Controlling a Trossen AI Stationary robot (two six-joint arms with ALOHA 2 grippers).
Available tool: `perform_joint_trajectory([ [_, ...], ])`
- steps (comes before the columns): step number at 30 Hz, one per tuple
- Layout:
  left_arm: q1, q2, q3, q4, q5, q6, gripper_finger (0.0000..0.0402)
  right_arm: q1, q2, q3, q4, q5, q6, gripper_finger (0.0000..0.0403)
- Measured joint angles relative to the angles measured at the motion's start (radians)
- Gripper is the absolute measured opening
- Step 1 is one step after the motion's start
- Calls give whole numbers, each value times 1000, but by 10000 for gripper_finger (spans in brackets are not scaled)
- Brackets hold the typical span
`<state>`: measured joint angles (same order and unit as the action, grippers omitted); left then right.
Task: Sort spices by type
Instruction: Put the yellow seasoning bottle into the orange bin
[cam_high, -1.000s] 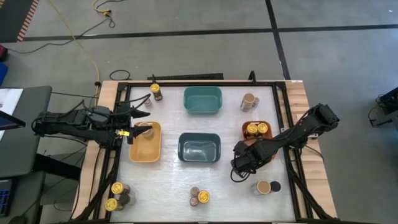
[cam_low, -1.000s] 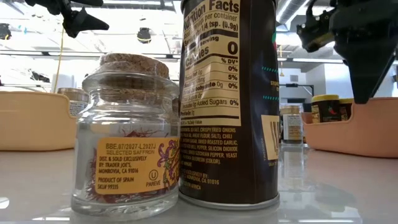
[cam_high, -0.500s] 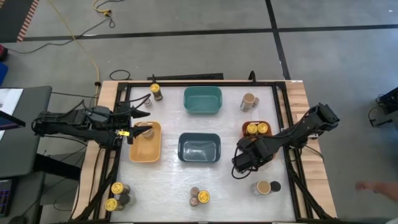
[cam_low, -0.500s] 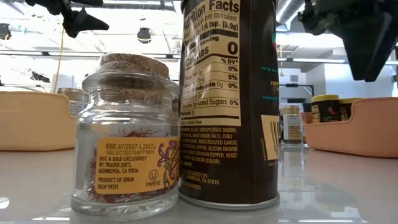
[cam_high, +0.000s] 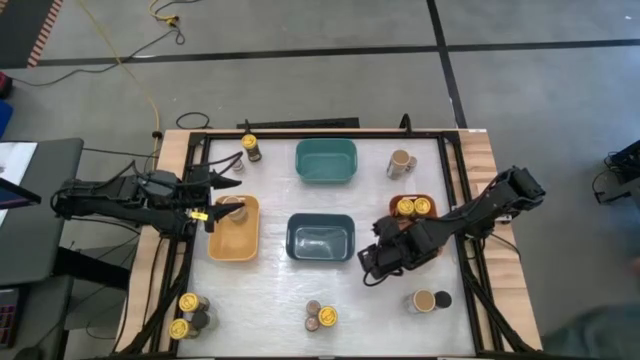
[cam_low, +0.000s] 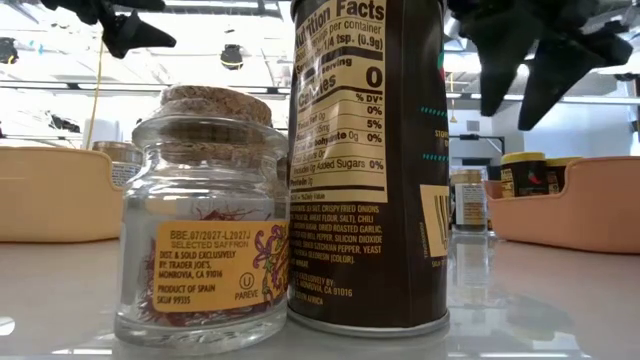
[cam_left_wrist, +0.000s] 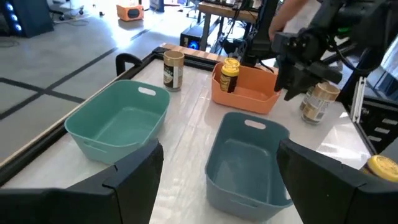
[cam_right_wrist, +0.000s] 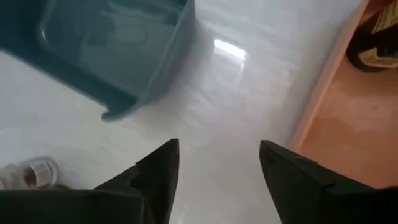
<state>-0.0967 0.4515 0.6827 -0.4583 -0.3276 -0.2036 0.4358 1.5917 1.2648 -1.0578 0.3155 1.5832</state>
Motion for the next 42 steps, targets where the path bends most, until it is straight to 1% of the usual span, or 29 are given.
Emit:
perform_joint_trajectory([
  [3, 0, 0, 0, 1, 0, 58, 300, -15, 0, 0, 14, 3, 7, 263],
  [10, 0, 0, 0, -4, -2, 126, 311, -56, 0, 0, 96, 5, 69, 265],
  [16, 0, -1, 0, -8, -2, 116, 310, -63, 0, -1, 105, 83, 61, 265],
  [20, 0, 7, 0, 0, 12, 96, 309, -63, 0, -1, 104, 87, -18, 265],
  [23, 0, 43, 4, -2, 2, 29, 309, -63, 0, -1, 103, 88, -84, 265],
  [27, -12, 151, 22, -28, -8, -97, 309, -64, 0, -1, 90, 118, -156, 265],
  [29, -31, 218, 36, -37, -39, -164, 309, -62, 0, -2, 79, 132, -182, 265],
  [31, -54, 282, 61, -38, -98, -236, 309, -55, -1, -2, 66, 135, -214, 265],
  [35, -94, 390, 146, -91, -200, -343, 309, -34, -7, -2, 7, 135, -271, 265],
  [38, -116, 458, 216, -151, -225, -416, 309, -18, -15, -2, -39, 143, -311, 265],
  [42, -144, 535, 304, -240, -252, -499, 309, 6, -58, -32, -45, 189, -355, 265],
])
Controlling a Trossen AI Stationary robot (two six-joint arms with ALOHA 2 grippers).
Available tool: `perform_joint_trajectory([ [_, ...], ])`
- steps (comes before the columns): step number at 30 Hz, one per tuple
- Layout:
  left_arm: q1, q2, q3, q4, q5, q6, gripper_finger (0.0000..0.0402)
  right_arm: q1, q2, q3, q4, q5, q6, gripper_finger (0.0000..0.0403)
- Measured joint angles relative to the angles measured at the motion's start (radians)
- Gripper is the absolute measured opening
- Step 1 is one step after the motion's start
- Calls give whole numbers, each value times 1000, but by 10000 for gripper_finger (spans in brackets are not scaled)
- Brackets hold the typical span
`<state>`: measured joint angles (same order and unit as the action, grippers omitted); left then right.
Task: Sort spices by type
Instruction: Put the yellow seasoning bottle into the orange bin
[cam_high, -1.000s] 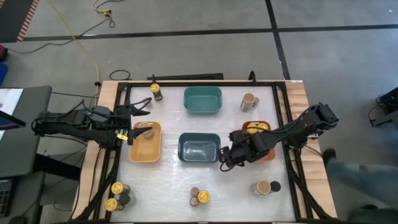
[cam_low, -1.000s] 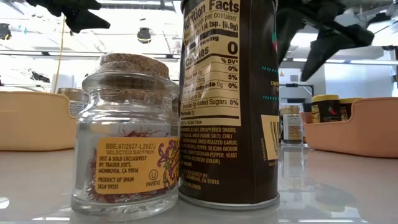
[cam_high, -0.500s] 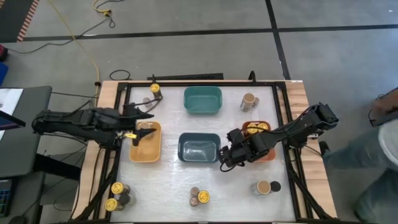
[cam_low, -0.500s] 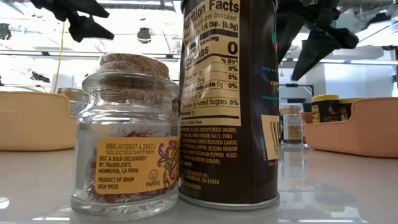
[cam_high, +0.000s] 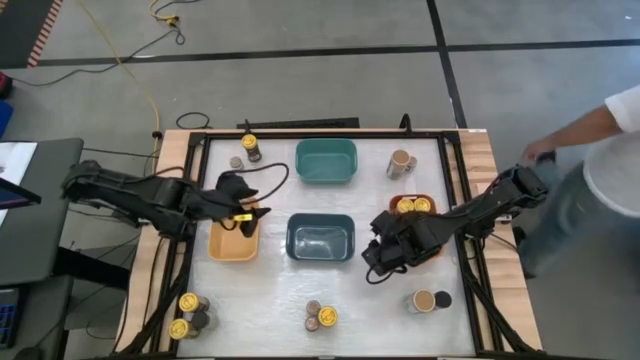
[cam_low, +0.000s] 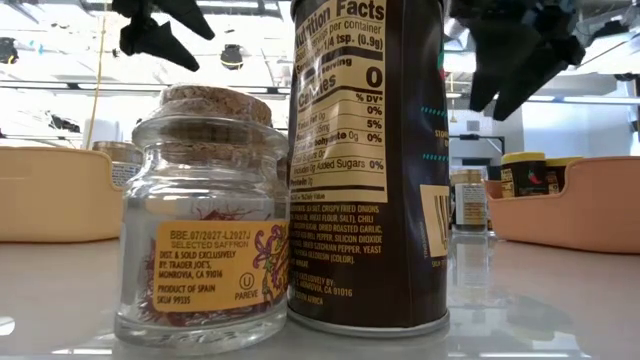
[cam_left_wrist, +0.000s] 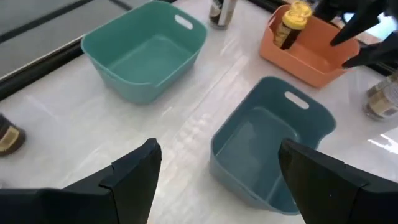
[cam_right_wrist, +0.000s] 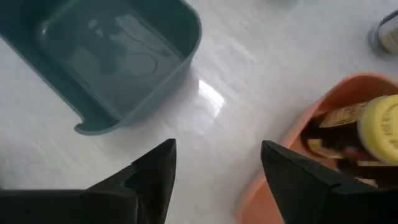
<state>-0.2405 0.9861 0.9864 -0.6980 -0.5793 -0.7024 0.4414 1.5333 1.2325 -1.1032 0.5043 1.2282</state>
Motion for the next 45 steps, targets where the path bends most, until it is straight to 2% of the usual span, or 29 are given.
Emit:
perform_joint_trajectory([
  [5, -22, 66, 65, -32, -8, -73, 309, 24, -127, -112, 58, 40, -31, 265],
  [14, -62, 148, 97, -31, -39, -190, 309, 37, -353, -295, 296, 78, -138, 265],
  [20, -94, 179, 97, -65, -43, -297, 309, 36, -396, -369, 466, 82, -224, 265],
  [29, -182, 192, 98, -149, -42, -497, 309, 36, -397, -389, 488, 75, -243, 265],
  [35, -251, 228, 170, -341, -22, -649, 309, 36, -397, -389, 488, 73, -265, 265],
  [39, -292, 323, 293, -519, -16, -703, 309, 36, -397, -388, 485, 72, -269, 265],
  [45, -302, 461, 483, -756, 85, -727, 309, 36, -397, -388, 483, 72, -271, 265],
])
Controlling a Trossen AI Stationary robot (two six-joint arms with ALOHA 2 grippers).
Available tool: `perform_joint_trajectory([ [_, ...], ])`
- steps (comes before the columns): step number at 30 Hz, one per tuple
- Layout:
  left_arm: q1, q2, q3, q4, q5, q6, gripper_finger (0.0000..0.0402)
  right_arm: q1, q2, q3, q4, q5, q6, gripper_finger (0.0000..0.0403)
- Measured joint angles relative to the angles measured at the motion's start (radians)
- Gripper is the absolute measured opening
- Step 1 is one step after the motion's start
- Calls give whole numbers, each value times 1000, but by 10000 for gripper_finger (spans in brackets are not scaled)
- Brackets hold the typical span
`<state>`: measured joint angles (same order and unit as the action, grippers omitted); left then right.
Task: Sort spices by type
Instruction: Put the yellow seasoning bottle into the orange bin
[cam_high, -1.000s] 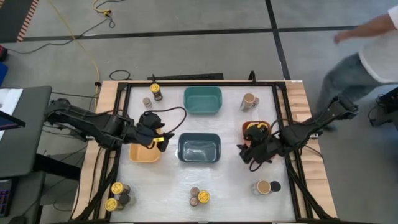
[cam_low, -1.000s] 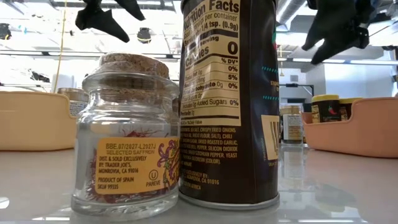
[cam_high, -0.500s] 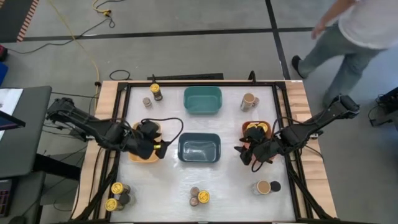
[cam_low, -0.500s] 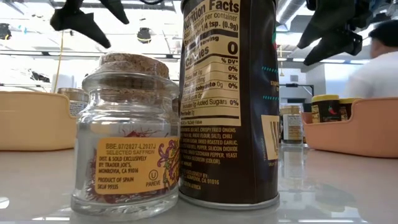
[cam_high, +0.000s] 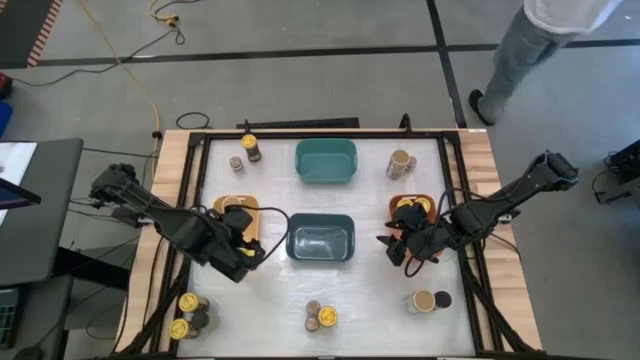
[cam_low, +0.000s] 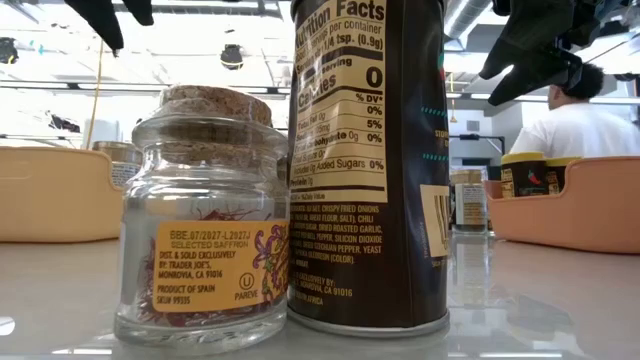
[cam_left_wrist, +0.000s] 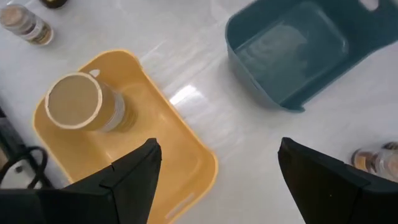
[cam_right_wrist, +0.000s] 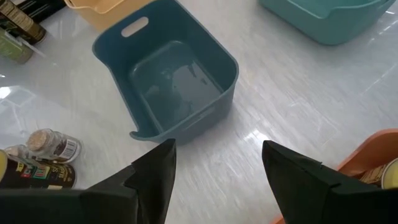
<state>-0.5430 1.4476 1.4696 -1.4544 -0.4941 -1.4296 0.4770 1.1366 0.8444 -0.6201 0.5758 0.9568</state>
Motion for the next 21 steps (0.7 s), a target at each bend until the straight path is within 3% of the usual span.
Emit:
perform_joint_trajectory([
  [7, 2, 45, 74, -42, 25, 1, 309, -1, 0, 0, 0, 0, 0, 265],
  [10, 4, 45, 74, -47, 83, -29, 309, -1, 0, 1, 0, 0, 1, 265],
  [15, -13, 45, 67, -57, 188, -157, 309, -1, 0, 1, 3, -1, 3, 265],
  [21, -107, 45, 13, -61, 262, -295, 309, -1, 0, 1, 23, -1, 3, 265],
])
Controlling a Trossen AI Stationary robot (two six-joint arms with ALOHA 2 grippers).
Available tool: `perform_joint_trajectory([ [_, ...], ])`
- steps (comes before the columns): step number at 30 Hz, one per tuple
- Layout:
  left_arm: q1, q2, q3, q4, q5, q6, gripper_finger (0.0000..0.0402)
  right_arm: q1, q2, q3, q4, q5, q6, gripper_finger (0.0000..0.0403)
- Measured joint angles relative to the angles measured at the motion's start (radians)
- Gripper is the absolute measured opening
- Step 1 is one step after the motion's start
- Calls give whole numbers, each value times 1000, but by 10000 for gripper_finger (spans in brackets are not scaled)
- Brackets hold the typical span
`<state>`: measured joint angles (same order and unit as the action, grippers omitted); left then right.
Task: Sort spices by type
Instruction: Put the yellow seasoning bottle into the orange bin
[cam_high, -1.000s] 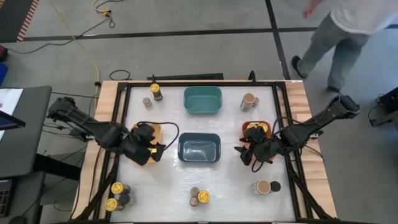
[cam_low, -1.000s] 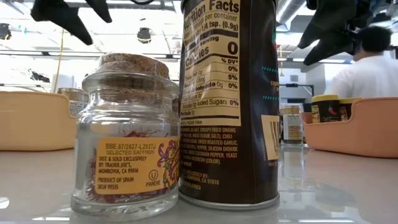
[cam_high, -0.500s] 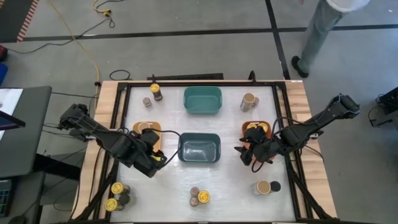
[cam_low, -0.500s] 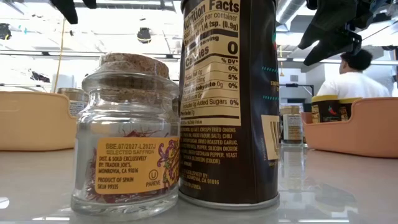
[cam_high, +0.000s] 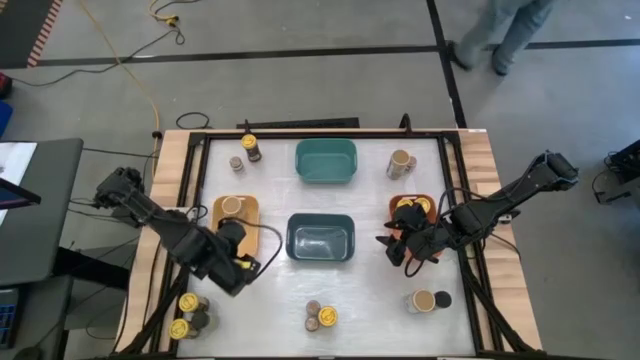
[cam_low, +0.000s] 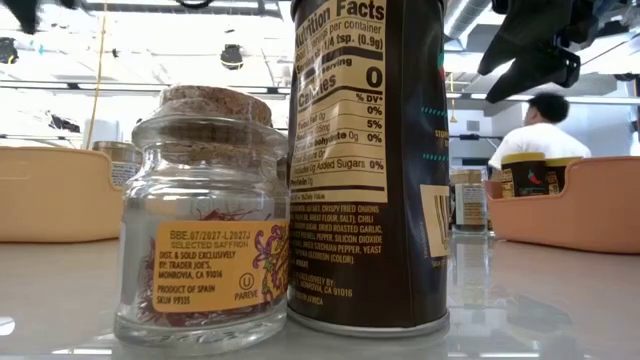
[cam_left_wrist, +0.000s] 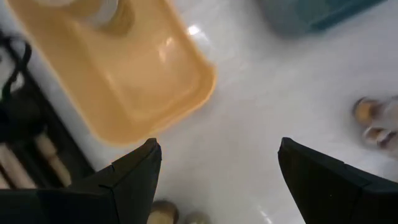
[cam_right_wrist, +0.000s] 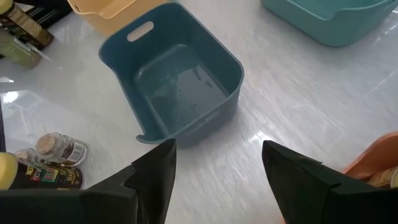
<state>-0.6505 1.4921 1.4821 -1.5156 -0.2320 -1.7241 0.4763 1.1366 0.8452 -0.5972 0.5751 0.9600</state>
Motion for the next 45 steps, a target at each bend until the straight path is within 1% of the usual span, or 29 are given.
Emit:
perform_joint_trajectory([
  [6, -130, -46, -93, -15, 66, -230, 309, 0, 0, 0, 3, 0, 0, 265],
  [9, -191, -95, -144, 1, 79, -347, 309, -1, 0, 0, 4, 0, 0, 265],
  [14, -278, -152, -228, 41, 151, -513, 309, -1, 0, 0, 8, 0, 0, 265],
  [16, -293, -158, -251, 77, 179, -526, 309, -1, 0, 0, 8, 0, 0, 265],
  [20, -312, -158, -293, 163, 183, -514, 309, -1, 0, 0, 8, 0, 8, 265],
  [22, -327, -158, -309, 189, 200, -498, 309, -1, 0, 0, 8, 0, 9, 265],
  [29, -382, -154, -312, 196, 225, -544, 309, -1, 0, 0, 8, 0, 11, 265],
  [32, -396, -139, -313, 200, 247, -545, 309, -1, 0, 0, 8, 0, 11, 265],
  [39, -417, -114, -314, 226, 249, -544, 309, -1, 0, 0, 8, 0, 18, 265],
  [45, -430, -111, -361, 311, 254, -545, 309, -1, 0, 0, 10, 0, 19, 265],
])
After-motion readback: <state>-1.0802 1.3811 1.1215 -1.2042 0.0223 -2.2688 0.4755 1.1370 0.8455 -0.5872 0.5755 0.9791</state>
